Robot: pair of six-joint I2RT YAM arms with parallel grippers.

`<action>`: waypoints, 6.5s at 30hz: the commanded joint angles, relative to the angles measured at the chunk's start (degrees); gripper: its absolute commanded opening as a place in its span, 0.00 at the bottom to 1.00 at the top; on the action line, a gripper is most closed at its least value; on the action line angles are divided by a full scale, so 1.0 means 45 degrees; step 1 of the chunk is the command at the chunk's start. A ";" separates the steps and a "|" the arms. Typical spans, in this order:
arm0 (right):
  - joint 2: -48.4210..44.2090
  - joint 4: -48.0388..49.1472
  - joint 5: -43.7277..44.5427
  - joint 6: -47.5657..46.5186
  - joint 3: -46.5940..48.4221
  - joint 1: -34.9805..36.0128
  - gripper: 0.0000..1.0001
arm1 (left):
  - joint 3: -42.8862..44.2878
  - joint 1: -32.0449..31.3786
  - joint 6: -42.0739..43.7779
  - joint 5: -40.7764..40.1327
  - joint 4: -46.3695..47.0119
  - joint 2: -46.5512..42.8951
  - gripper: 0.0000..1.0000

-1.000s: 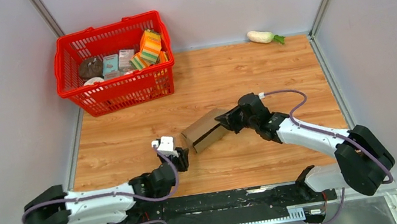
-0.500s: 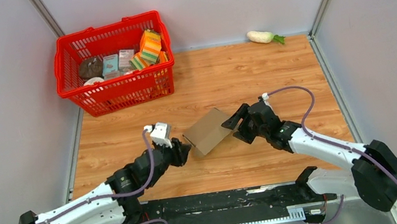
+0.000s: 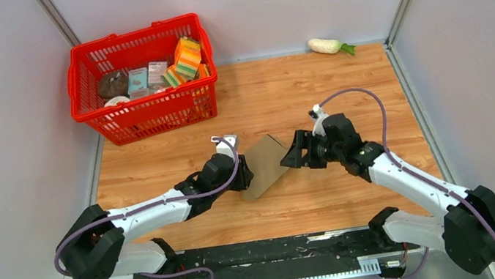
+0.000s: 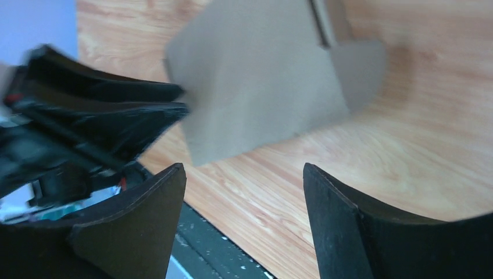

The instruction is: Fold the paper box

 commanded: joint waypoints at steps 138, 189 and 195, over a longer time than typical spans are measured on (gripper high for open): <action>0.9815 0.2399 -0.4329 -0.3723 0.5174 -0.2970 0.09 | -0.3988 0.5069 -0.7102 0.5626 0.5801 -0.1734 0.78; 0.1279 -0.0941 0.4887 -1.2249 0.4373 0.6382 1.00 | -0.5277 0.7099 -1.4664 1.1169 0.8311 0.0320 0.32; 0.2624 -0.0512 0.8946 -1.4598 0.4275 0.8961 1.00 | -0.5004 0.8095 -1.3064 1.1855 0.3723 -0.2570 0.33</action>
